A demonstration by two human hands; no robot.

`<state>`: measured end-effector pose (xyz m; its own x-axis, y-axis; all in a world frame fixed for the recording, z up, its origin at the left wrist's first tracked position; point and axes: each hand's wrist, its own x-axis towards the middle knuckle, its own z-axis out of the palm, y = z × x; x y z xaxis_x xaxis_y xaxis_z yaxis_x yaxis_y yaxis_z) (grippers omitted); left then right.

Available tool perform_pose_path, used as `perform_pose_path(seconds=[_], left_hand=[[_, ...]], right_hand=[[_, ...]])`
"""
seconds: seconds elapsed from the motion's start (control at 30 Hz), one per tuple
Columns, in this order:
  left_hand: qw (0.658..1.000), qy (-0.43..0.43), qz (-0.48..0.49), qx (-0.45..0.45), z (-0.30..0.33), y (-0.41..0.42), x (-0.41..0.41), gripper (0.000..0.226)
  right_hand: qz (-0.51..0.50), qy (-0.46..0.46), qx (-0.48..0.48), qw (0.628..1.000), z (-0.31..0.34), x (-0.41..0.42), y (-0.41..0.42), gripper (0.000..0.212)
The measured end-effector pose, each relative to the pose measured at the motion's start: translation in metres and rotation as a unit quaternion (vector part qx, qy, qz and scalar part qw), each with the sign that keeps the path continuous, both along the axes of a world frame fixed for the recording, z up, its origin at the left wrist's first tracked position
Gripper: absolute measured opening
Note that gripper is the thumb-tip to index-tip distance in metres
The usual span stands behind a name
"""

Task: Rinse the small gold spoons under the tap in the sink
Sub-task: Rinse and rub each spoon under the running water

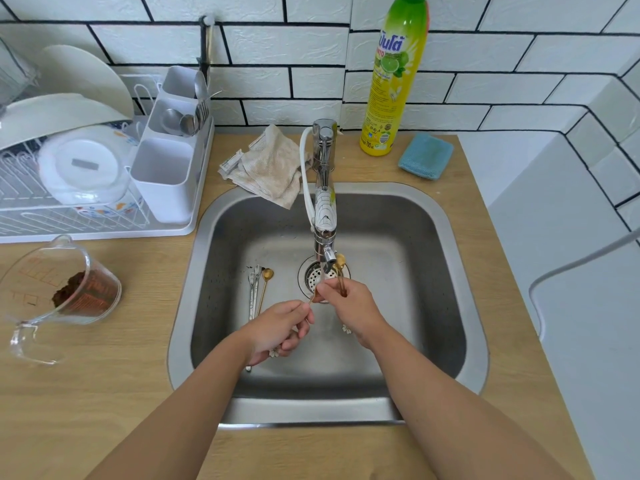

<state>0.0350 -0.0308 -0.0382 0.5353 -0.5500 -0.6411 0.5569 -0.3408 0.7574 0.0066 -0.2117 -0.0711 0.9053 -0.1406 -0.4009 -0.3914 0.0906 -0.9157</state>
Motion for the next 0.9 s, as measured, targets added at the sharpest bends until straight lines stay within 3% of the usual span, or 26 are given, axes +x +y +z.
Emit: perform_pose_path(seconds=[0.1, 0.23, 0.43, 0.63, 0.77, 0.83, 0.9], left_hand=[[0.998, -0.057, 0.008, 0.033, -0.007, -0.002, 0.001, 0.030], [0.988, -0.130, 0.064, 0.052, -0.014, -0.009, 0.008, 0.021], [0.988, -0.084, 0.130, -0.021, 0.000, -0.063, 0.021, 0.016], [0.976, -0.089, 0.188, 0.061, 0.001, -0.083, 0.022, 0.026], [0.981, -0.111, 0.096, 0.125, -0.001, -0.069, 0.023, 0.038], [0.973, -0.178, 0.028, 0.144, -0.004, -0.063, 0.019, 0.035], [0.939, -0.293, -0.036, 0.175, -0.011, -0.060, 0.016, 0.025]], right_hand=[[-0.052, -0.010, -0.031, 0.998, 0.001, 0.003, -0.001, 0.013], [-0.220, -0.034, -0.094, 0.970, 0.005, 0.008, -0.015, 0.011], [-0.342, -0.036, -0.121, 0.931, 0.008, 0.005, -0.032, 0.012], [-0.356, -0.025, -0.121, 0.926, 0.006, 0.006, -0.034, 0.016], [-0.308, -0.026, -0.088, 0.947, 0.004, 0.008, -0.031, 0.011], [-0.308, -0.024, -0.081, 0.948, 0.004, 0.009, -0.031, 0.014], [-0.316, -0.024, -0.084, 0.945, 0.005, 0.009, -0.032, 0.016]])
